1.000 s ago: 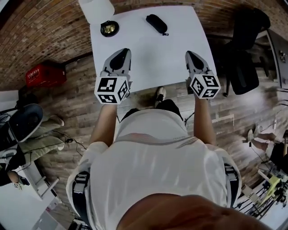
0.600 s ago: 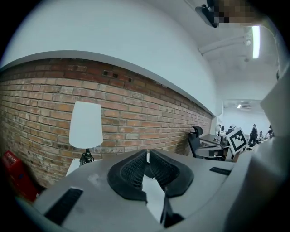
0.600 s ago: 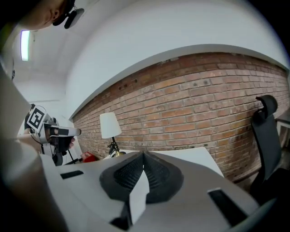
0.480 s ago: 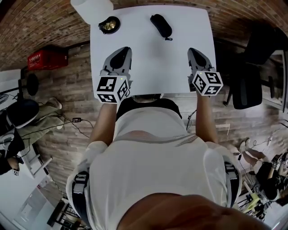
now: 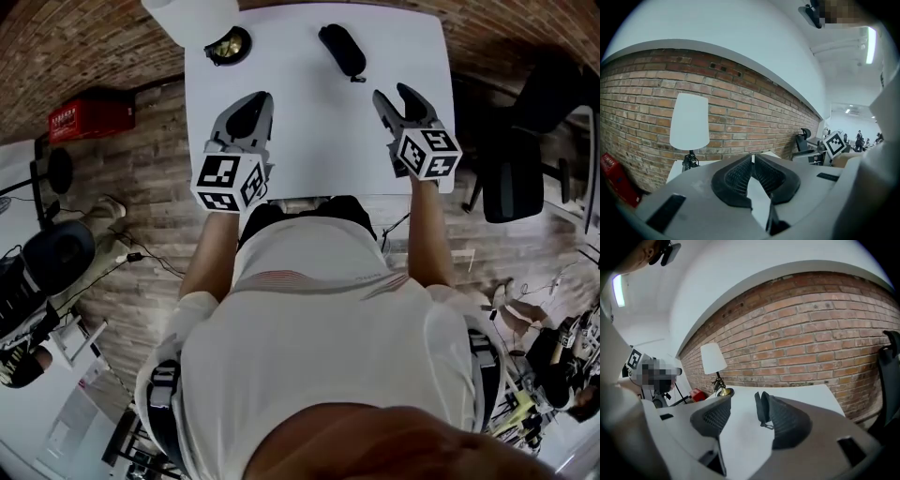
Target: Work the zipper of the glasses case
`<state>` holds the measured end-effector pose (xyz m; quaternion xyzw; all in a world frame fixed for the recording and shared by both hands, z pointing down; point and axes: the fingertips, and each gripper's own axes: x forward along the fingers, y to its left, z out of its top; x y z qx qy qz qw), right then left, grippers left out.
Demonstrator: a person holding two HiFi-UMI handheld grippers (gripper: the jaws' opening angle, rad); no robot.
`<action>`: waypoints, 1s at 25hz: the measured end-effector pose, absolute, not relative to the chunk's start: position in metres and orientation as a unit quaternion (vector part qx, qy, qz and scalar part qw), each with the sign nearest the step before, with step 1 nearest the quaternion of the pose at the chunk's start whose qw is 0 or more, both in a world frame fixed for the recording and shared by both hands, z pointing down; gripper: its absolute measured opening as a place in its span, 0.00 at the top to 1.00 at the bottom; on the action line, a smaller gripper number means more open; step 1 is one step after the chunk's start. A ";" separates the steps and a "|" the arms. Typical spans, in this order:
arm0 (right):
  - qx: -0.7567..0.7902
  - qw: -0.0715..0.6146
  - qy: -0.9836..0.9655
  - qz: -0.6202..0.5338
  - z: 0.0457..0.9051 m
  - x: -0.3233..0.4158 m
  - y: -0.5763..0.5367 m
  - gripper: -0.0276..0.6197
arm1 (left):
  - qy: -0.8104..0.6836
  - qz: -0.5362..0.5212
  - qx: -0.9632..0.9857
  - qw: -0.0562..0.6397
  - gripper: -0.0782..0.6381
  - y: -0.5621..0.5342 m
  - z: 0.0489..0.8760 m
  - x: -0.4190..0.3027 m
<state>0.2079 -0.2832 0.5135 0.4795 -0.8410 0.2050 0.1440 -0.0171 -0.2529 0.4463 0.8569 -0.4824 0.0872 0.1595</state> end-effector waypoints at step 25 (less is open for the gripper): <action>0.438 0.330 -0.786 0.286 0.704 0.173 -0.405 0.25 | -0.517 0.113 0.821 0.217 0.85 -0.253 0.491 -0.047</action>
